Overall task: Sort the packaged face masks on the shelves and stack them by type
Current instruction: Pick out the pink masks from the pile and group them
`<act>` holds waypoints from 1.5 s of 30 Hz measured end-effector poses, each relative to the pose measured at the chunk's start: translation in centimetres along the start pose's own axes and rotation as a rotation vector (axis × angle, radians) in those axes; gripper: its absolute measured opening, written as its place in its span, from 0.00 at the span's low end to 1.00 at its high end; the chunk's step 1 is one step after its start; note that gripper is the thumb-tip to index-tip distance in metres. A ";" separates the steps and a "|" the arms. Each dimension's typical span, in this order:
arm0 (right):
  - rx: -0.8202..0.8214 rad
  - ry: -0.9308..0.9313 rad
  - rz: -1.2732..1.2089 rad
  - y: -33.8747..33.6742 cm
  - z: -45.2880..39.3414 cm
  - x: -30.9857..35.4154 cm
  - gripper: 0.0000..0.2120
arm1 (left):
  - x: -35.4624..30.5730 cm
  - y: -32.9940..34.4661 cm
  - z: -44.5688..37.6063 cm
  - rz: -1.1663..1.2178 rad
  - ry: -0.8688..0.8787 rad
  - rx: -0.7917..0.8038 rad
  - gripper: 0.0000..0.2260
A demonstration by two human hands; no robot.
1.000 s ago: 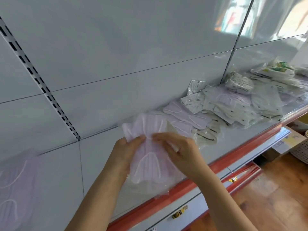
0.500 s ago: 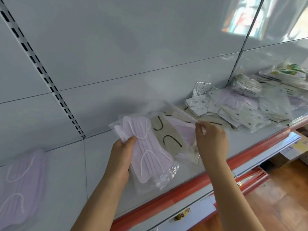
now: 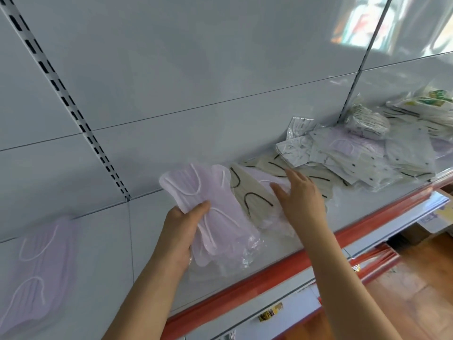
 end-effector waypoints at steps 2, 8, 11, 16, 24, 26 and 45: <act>0.038 0.053 0.024 1.2 -1.1 -1.3 0.13 | -0.1 0.1 0.3 -0.002 -0.007 0.020 0.05; -0.256 0.037 -0.131 0.7 0.1 -0.7 0.05 | 0.1 -0.8 0.6 0.012 -0.030 -0.044 0.07; -0.516 0.049 -0.373 -1.8 1.6 0.4 0.07 | -0.2 -0.8 0.7 0.073 -0.014 -0.026 0.07; -0.539 0.060 -0.812 -3.9 4.6 3.6 0.06 | -1.2 0.2 0.8 0.195 0.057 0.078 0.08; -0.078 -0.147 -0.346 2.2 8.1 5.8 0.21 | -0.9 -2.4 -0.8 0.184 0.101 -0.219 0.07; 0.006 -0.104 -0.064 2.7 7.0 5.0 0.32 | -1.3 -4.4 -1.0 0.213 0.142 -0.355 0.07; 0.110 -0.140 0.137 4.5 4.9 4.2 0.21 | -1.0 -10.2 -1.0 0.187 0.053 -0.335 0.04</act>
Point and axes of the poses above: each hand's wrist, its own z-axis away from the middle knuckle, its own y-axis out of the palm, x = y × z, the point moved 3 cm from there along -z, towards the middle knuckle, and after that the axes turned 3 degrees about x, right-handed, at the moved point
